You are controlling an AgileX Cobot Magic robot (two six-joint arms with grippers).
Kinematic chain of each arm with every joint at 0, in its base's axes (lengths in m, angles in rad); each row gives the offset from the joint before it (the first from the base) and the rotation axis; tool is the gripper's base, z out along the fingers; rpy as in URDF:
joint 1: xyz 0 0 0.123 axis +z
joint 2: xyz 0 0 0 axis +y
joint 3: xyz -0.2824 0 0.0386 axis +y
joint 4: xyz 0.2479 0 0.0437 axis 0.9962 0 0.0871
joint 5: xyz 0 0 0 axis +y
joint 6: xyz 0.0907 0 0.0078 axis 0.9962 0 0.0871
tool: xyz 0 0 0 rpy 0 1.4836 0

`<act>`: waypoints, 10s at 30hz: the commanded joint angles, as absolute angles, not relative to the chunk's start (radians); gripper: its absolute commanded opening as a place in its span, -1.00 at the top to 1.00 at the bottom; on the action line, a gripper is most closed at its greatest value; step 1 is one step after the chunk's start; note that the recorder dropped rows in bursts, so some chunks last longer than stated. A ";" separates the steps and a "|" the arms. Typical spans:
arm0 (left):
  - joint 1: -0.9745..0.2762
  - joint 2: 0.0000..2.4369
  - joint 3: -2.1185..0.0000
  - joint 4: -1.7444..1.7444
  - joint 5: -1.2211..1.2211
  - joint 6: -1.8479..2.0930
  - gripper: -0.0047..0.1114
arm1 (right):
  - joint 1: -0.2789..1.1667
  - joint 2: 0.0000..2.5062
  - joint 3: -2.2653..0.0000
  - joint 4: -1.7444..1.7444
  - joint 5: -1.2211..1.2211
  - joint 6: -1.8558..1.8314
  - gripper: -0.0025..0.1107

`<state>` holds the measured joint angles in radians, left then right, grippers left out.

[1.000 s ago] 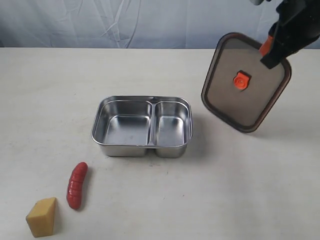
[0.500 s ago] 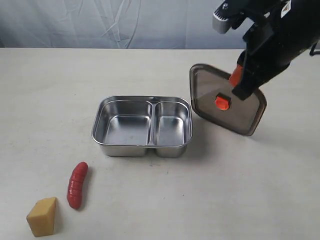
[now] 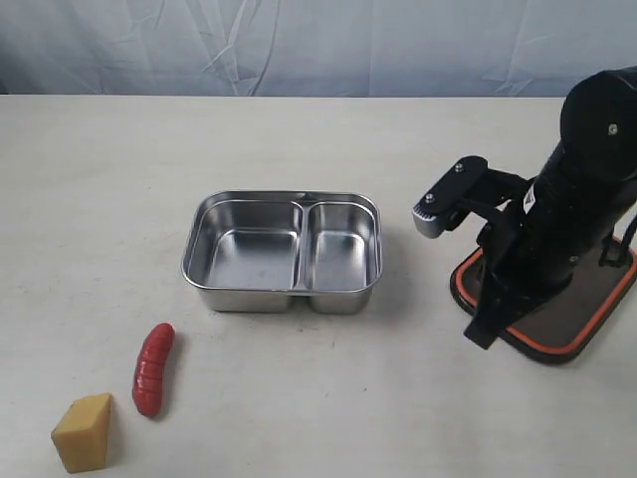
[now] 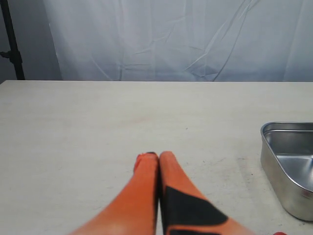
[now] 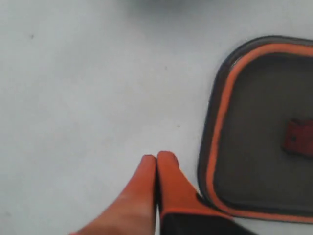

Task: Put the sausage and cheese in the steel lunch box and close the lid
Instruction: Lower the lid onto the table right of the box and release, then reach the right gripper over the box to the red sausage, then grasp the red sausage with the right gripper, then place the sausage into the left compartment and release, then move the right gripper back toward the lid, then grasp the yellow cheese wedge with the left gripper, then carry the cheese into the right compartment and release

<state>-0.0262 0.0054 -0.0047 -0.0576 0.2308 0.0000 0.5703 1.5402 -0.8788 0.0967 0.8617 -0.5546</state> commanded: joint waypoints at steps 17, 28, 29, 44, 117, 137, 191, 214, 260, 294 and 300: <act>-0.033 0.000 0.000 -0.068 0.224 0.000 0.92 | 0.800 1.572 -0.981 0.950 0.669 -0.730 0.33; -0.033 0.000 0.000 -0.069 0.226 0.000 0.92 | 1.024 1.881 -1.266 0.743 0.644 -0.541 0.26; -0.033 0.000 0.000 -0.069 0.226 0.000 0.92 | 1.039 1.900 -1.281 0.717 0.644 -0.517 0.26; -0.033 0.000 0.000 -0.069 0.226 0.000 0.92 | 1.142 2.073 -1.495 0.458 0.708 -0.236 0.04; -0.033 0.000 0.000 -0.069 0.225 0.000 0.92 | 1.180 2.157 -1.582 0.311 0.739 -0.154 0.97; -0.033 0.000 0.000 -0.069 0.225 0.000 0.92 | 1.070 2.034 -1.582 -0.326 0.731 0.288 0.97; -0.033 0.000 0.000 -0.162 0.151 0.000 0.92 | 1.008 0.811 -0.498 -0.916 0.451 1.126 0.96; -0.033 0.681 -0.580 -0.364 0.639 0.109 0.92 | 1.008 0.709 -0.422 -1.043 0.576 1.259 0.96; -0.033 1.317 -0.547 -0.503 0.965 0.193 -0.27 | 1.008 0.709 -0.422 -1.043 0.731 1.259 0.96; -0.244 1.572 -0.550 -0.451 0.786 0.095 0.92 | 1.008 0.709 -0.422 -1.038 0.733 1.259 0.96; -0.244 1.506 -0.682 -0.628 0.856 0.260 0.92 | 1.008 0.709 -0.422 -1.038 0.763 1.259 0.96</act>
